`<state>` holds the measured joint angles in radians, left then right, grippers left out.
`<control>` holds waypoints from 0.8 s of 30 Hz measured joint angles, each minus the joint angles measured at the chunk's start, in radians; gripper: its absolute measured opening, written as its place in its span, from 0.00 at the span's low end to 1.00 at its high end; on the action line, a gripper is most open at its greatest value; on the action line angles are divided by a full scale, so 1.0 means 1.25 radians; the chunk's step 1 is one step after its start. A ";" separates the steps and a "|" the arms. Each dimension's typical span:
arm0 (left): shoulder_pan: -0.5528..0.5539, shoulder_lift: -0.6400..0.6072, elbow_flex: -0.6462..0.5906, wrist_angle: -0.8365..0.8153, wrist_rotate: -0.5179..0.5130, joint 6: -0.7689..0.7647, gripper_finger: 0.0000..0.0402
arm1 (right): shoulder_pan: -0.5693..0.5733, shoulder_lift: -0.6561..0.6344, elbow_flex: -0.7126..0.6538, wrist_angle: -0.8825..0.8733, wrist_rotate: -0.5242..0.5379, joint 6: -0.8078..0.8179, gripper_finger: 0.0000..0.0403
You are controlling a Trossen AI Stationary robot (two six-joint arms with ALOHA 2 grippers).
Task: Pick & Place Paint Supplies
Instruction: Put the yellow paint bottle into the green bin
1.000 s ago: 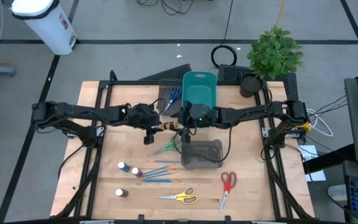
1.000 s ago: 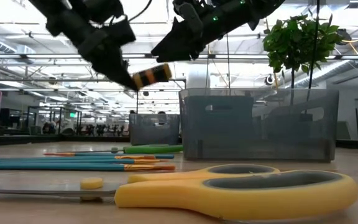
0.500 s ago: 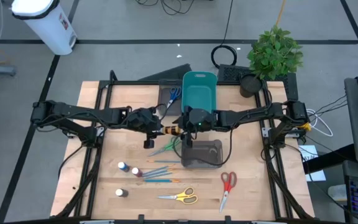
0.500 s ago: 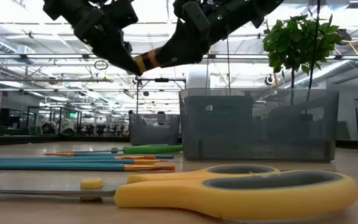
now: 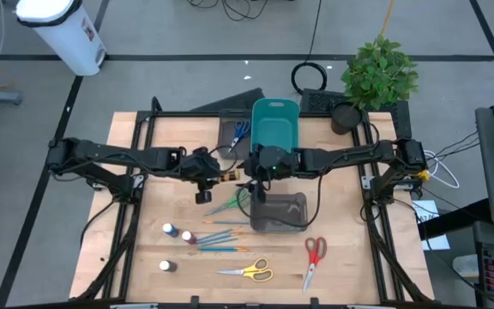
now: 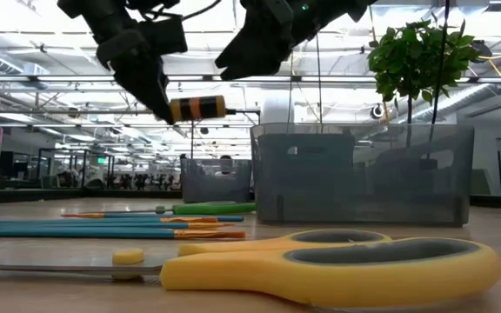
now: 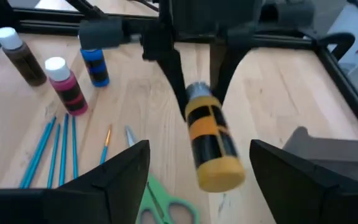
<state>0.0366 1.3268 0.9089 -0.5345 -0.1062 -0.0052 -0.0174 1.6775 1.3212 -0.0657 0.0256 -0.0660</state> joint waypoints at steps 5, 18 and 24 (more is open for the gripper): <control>-0.009 0.054 0.000 0.020 0.001 -0.001 0.29 | 0.000 0.036 0.000 0.037 -0.001 -0.013 0.68; -0.013 0.077 0.000 0.085 0.049 -0.025 0.29 | 0.002 0.151 0.000 -0.010 0.003 -0.020 0.65; -0.021 0.077 0.000 0.088 0.063 -0.027 0.29 | 0.002 0.151 0.000 -0.010 0.004 0.000 0.54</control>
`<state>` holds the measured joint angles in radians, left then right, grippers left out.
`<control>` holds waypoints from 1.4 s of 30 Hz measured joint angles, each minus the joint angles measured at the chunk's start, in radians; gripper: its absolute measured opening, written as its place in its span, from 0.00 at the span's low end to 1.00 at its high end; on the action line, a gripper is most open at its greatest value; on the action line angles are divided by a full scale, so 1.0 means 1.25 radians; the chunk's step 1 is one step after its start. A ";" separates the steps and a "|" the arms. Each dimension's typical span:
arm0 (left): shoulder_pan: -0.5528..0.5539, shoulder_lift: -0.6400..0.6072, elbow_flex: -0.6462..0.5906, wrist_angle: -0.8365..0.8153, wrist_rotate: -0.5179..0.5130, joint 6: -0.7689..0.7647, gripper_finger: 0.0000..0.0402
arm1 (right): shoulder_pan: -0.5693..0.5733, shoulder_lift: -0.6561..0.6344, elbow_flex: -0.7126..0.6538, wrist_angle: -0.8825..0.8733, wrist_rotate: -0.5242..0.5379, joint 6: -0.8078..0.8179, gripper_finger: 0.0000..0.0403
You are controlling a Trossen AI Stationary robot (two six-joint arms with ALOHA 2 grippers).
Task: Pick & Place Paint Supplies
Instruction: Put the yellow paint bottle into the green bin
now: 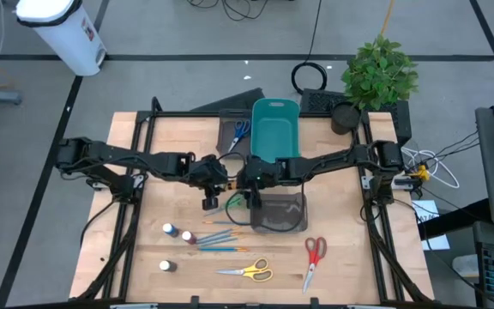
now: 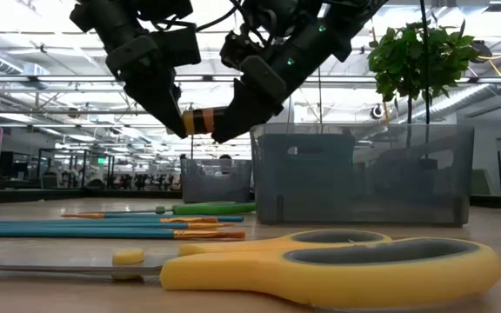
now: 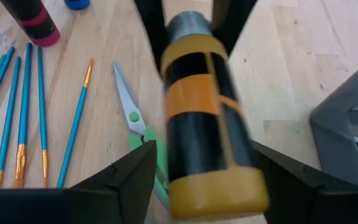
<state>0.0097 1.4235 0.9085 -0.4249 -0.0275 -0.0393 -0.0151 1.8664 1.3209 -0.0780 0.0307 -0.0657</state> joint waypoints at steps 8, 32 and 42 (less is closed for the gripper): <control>-0.009 0.000 0.000 -0.005 0.019 -0.020 0.29 | 0.003 0.000 0.000 0.021 -0.005 -0.002 0.39; -0.013 -0.109 0.057 -0.024 0.021 -0.001 0.75 | 0.024 -0.073 0.000 -0.007 -0.005 0.046 0.25; -0.013 -0.288 0.074 0.022 0.022 0.156 0.82 | 0.024 -0.165 -0.030 -0.021 0.012 0.044 0.25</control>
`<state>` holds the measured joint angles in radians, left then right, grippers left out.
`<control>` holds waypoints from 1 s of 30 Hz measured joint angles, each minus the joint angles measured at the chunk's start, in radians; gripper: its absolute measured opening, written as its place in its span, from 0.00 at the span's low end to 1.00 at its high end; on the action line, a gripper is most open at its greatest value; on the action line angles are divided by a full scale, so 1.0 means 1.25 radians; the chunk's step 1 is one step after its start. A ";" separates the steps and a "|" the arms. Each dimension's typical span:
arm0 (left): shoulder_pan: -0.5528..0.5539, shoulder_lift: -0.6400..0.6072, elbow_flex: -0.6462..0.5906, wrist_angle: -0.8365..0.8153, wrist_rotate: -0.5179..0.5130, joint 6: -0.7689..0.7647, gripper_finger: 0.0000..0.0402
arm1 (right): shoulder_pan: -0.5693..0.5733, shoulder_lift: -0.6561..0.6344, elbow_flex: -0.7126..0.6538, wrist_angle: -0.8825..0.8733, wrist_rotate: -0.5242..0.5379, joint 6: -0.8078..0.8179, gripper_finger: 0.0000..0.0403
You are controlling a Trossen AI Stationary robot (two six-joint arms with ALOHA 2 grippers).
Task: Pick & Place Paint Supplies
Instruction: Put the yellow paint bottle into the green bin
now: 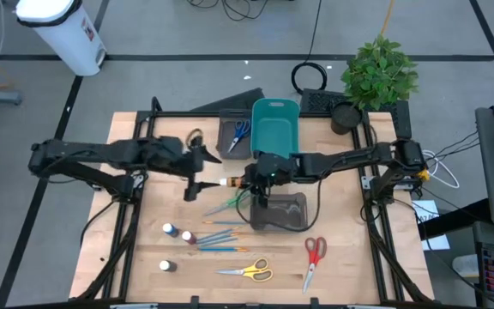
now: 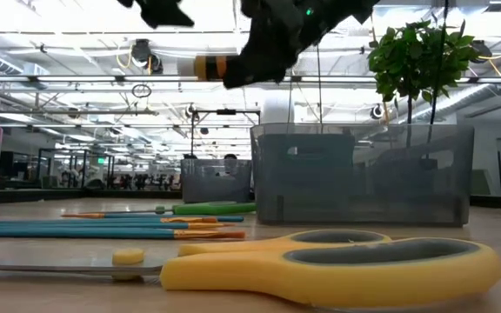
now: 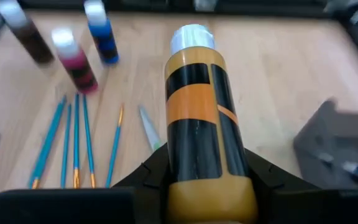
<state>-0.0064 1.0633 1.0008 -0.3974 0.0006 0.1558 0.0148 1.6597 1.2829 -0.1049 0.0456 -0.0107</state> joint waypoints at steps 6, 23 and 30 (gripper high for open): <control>0.034 -0.131 -0.180 0.281 0.000 0.036 0.80 | -0.004 -0.147 -0.176 0.169 0.071 0.007 0.25; 0.066 0.078 -0.452 1.266 0.001 -0.050 0.80 | -0.044 -0.244 -0.543 0.968 0.066 -0.075 0.25; 0.053 0.163 -0.356 1.252 -0.016 -0.029 0.81 | -0.043 -0.244 -0.542 0.973 0.050 -0.095 0.25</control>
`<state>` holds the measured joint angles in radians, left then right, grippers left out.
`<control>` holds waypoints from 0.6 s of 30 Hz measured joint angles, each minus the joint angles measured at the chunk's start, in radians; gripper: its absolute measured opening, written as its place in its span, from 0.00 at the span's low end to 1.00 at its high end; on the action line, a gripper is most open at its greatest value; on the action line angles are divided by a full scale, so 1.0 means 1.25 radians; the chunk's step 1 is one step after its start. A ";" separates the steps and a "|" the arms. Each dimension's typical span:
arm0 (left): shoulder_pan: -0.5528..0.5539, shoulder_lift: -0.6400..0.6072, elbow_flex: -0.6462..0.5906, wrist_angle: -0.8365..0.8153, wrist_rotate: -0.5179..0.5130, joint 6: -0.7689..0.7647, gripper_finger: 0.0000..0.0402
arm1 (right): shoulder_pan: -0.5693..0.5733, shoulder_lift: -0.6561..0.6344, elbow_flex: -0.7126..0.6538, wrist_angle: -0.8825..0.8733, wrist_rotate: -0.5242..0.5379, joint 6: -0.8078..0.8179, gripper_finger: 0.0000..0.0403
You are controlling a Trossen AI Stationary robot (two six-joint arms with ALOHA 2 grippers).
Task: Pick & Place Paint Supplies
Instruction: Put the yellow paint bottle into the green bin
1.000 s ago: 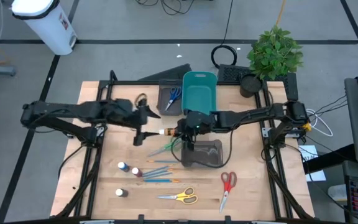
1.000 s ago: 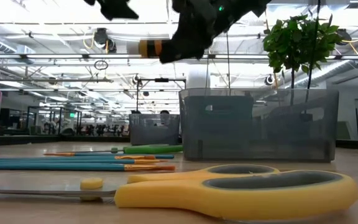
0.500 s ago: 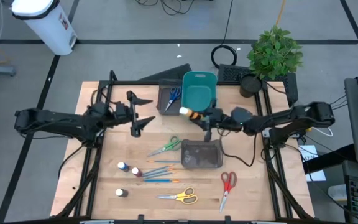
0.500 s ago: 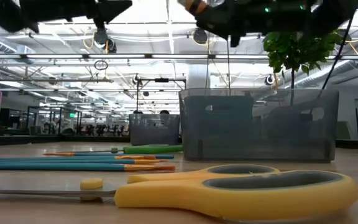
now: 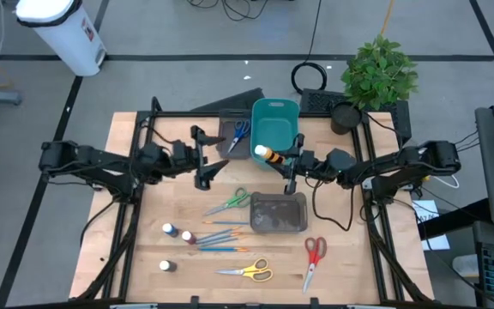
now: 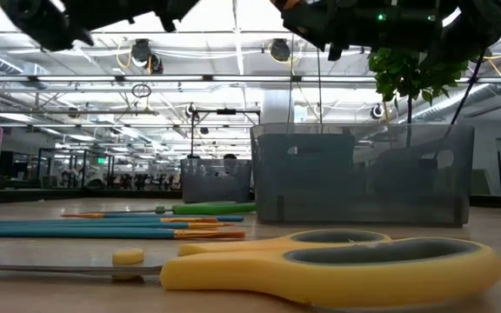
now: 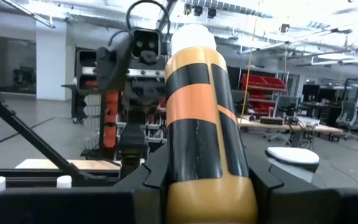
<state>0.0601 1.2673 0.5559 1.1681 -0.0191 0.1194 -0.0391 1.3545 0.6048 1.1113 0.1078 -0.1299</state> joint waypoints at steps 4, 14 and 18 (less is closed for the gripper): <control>-0.001 0.081 0.086 -0.079 0.012 0.041 0.78 | 0.001 0.000 0.000 -0.001 -0.005 -0.005 0.25; -0.001 0.228 0.231 -0.111 0.020 0.048 0.69 | 0.001 0.000 0.000 0.011 -0.006 -0.014 0.25; 0.000 0.268 0.277 -0.129 0.022 0.042 0.68 | 0.001 0.000 0.000 0.011 -0.006 -0.013 0.25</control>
<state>0.0605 1.6019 0.9016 1.0075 0.0078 0.1720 -0.0377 1.3544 0.6052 1.1253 0.0999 -0.1460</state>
